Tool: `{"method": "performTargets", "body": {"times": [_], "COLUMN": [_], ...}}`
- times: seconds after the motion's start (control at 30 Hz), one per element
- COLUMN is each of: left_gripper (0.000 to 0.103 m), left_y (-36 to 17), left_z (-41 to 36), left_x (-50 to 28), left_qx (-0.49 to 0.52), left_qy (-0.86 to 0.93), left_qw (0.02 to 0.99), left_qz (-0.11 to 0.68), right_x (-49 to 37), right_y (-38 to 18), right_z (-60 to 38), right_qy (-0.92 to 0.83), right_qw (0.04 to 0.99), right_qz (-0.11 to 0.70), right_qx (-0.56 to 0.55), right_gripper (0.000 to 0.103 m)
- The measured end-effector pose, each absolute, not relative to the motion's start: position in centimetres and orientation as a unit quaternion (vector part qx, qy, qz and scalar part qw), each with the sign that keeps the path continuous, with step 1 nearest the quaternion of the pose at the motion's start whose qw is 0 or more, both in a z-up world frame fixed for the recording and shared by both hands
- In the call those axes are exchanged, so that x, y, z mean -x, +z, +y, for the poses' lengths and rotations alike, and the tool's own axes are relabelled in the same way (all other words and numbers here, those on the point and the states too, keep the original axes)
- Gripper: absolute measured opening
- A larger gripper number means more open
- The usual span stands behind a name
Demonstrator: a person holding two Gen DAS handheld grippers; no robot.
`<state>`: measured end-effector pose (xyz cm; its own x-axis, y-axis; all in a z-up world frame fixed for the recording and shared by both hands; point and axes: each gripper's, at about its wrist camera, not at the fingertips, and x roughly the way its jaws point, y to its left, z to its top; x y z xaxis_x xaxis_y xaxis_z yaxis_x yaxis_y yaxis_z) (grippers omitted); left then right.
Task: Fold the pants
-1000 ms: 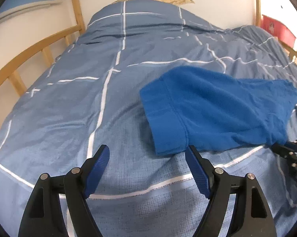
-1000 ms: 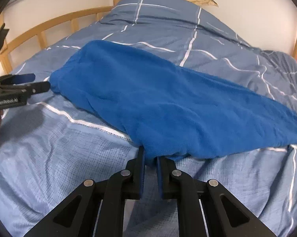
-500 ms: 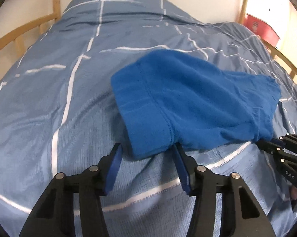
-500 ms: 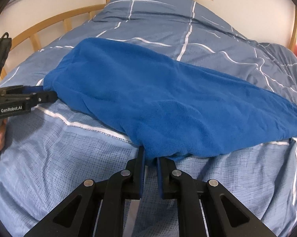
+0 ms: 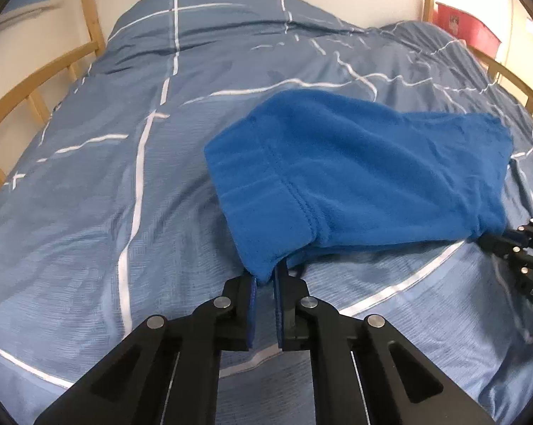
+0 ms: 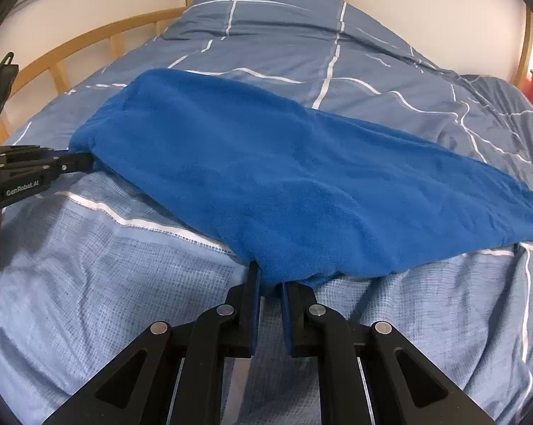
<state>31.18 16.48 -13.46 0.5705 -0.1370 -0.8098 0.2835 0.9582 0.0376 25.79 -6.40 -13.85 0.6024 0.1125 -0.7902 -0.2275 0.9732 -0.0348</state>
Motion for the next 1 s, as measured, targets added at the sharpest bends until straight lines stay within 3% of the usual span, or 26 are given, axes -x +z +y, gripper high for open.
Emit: {"method": "performTargets", "body": {"times": [0.33,0.37,0.43,0.47,0.5,0.67,0.77,1.0], "left_gripper": [0.008,0.014,0.031,0.046,0.052,0.052,0.06,0.061], "left_y": [-14.8,-14.5,-13.2,-12.5,-11.6,-7.9,-7.1,-7.4], "left_z": [17.6,17.6,18.0,18.0,17.9,18.7,18.9,20.5], "left_x": [-31.1,-30.7,-29.4,-29.0,-28.4,-28.2,-30.1,-36.6], "left_qx": [-0.089,-0.099,-0.101,-0.101,-0.106,-0.068,-0.07,-0.031], "left_qy": [-0.072,-0.062,-0.059,-0.062,-0.062,-0.095,-0.116,-0.185], "left_qw": [0.866,0.866,0.875,0.881,0.888,0.913,0.915,0.894], "left_qz": [0.487,0.487,0.469,0.459,0.443,0.39,0.379,0.407], "right_x": [-25.7,-25.6,-24.8,-24.2,-23.5,-23.2,-25.1,-32.1], "right_y": [-14.4,-14.3,-14.0,-13.5,-12.9,-8.6,-6.0,-3.9], "right_z": [-5.4,-5.3,-5.0,-4.8,-4.5,-3.5,-2.7,0.1], "right_qy": [0.074,0.07,0.058,0.053,0.055,0.111,0.149,0.181], "right_qw": [0.889,0.888,0.885,0.887,0.892,0.915,0.922,0.921], "right_qz": [0.442,0.443,0.447,0.443,0.431,0.369,0.332,0.313], "right_qx": [0.093,0.097,0.115,0.12,0.124,0.117,0.132,0.145], "right_gripper": [0.013,0.016,0.026,0.032,0.032,0.038,0.041,0.041]}}
